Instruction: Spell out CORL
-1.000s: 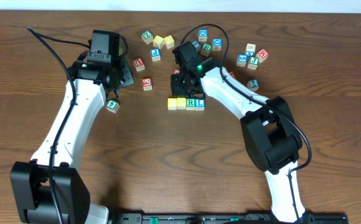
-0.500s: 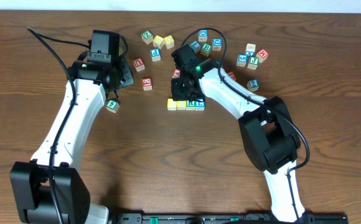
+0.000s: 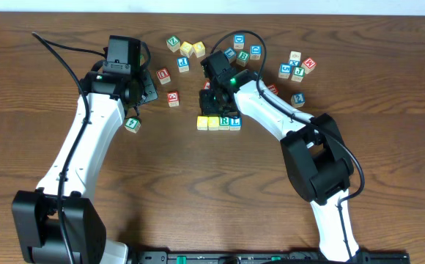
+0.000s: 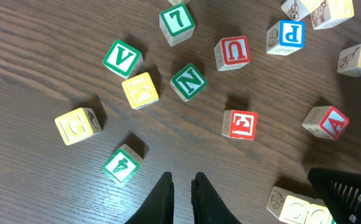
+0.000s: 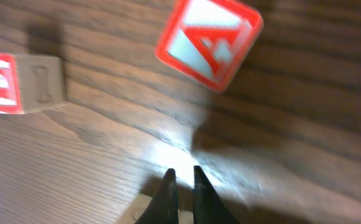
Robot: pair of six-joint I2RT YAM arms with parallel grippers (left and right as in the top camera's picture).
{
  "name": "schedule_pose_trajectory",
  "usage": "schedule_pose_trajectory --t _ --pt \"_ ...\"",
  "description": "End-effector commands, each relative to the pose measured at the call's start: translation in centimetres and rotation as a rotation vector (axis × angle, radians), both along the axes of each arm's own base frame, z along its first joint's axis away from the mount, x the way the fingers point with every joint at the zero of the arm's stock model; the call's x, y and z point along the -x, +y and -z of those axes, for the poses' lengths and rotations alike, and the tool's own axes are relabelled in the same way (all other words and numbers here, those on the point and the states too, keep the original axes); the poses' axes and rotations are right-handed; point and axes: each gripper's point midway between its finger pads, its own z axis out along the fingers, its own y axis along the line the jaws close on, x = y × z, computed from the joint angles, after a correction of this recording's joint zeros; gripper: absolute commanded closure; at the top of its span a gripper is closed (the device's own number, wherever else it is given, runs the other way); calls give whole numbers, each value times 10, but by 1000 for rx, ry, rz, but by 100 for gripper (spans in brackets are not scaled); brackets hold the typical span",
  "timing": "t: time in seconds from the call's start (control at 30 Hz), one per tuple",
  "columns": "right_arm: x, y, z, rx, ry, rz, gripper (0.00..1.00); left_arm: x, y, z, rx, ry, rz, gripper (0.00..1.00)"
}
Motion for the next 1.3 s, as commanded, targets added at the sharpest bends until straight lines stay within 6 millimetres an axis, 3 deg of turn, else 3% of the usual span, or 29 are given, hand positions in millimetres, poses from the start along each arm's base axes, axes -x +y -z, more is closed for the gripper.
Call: schedule_pose_trajectory --t 0.0,0.3,0.47,0.77,1.27 --pt "-3 8 -2 -39 -14 -78 94 -1 3 -2 -4 -6 -13 88" --pt "8 30 -5 -66 -43 -200 94 -2 5 -3 -16 -9 -18 88" --pt "13 43 -11 -128 -44 -263 94 -3 27 -5 -115 -21 -81 88" --pt "21 54 -17 -199 -16 -288 94 -1 58 -5 -121 -12 -156 88" --pt "35 49 -1 -78 55 -96 97 2 60 -4 -123 1 -159 88"
